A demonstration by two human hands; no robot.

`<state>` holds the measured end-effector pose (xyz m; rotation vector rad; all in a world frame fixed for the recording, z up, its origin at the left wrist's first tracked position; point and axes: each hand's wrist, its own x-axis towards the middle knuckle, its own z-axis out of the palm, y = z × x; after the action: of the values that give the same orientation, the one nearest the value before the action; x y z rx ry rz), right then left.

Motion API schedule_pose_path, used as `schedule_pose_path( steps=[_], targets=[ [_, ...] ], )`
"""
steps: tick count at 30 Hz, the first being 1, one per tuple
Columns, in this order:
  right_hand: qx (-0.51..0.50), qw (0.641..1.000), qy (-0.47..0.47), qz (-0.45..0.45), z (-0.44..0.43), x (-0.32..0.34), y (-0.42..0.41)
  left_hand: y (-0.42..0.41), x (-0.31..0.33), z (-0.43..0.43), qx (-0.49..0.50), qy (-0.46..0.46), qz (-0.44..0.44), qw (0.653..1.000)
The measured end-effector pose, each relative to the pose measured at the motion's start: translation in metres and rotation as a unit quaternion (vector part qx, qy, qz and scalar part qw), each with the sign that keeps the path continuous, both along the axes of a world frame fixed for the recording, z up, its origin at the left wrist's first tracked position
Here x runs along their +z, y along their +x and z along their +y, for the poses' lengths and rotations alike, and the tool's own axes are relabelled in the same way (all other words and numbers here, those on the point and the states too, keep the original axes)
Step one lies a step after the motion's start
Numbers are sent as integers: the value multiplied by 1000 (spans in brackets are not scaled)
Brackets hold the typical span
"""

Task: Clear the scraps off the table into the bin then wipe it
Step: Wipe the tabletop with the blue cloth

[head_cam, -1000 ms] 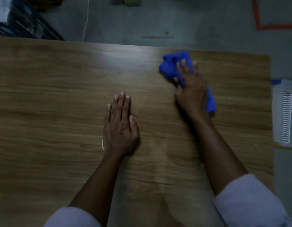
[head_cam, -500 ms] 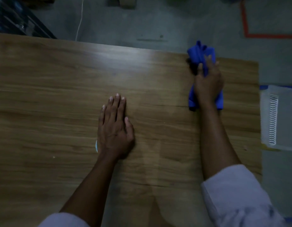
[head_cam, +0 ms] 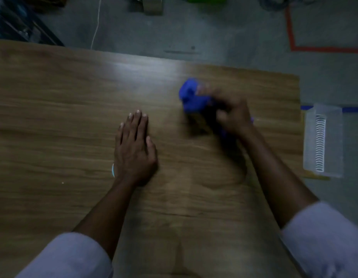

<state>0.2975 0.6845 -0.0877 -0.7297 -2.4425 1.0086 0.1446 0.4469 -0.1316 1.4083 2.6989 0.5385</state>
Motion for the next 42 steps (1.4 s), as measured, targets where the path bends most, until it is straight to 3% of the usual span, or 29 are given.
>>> schedule_pose_path(
  steps=[2, 5, 8, 11, 13, 15, 17, 19, 21, 25, 32, 34, 36, 39, 42],
  targets=[
    [-71, 997, 23, -31, 35, -8, -21, 0, -1, 0, 0, 3, 6, 1000],
    [-43, 995, 47, -80, 32, -37, -43, -2, -5, -1, -1, 18, 9, 1000],
    [17, 997, 45, -59, -26, -34, -26, -2, -7, -3, -5, 42, 4, 999],
    [142, 989, -10, -42, -100, -24, 11, -3, -8, -4, -9, 74, -19, 997],
    [209, 972, -65, -83, -133, -16, 37, -5, -7, -6, -8, 94, -34, 995],
    [163, 972, -139, -101, -131, 1, 48, -4, -6, -7, -5, 106, -46, 993],
    [10, 984, -171, -55, -106, 16, 48, -2, -7, -8, -3, 112, -46, 993],
    [-92, 989, -111, -24, -74, 15, 44, 0, -12, -10, -1, 112, -35, 993],
    [-107, 991, -53, -58, -63, -3, 36, 1, -16, -12, -3, 108, -31, 994],
    [-30, 995, 6, -93, -106, -40, 36, 7, -20, -24, -18, 102, -69, 992],
    [143, 979, -104, -99, -258, -17, 106, 74, -7, -125, -73, 116, -188, 973],
    [103, 975, -160, -112, -264, -1, 118, 96, -4, -159, -61, 120, -229, 964],
    [-26, 979, -189, -74, -251, 13, 125, 109, -3, -185, -41, 123, -259, 957],
    [-190, 975, -112, -30, -225, 14, 133, 120, -6, -215, -33, 129, -274, 952],
    [-157, 981, -63, -97, -257, -17, 130, 127, -8, -236, -39, 143, -266, 952]
  ],
)
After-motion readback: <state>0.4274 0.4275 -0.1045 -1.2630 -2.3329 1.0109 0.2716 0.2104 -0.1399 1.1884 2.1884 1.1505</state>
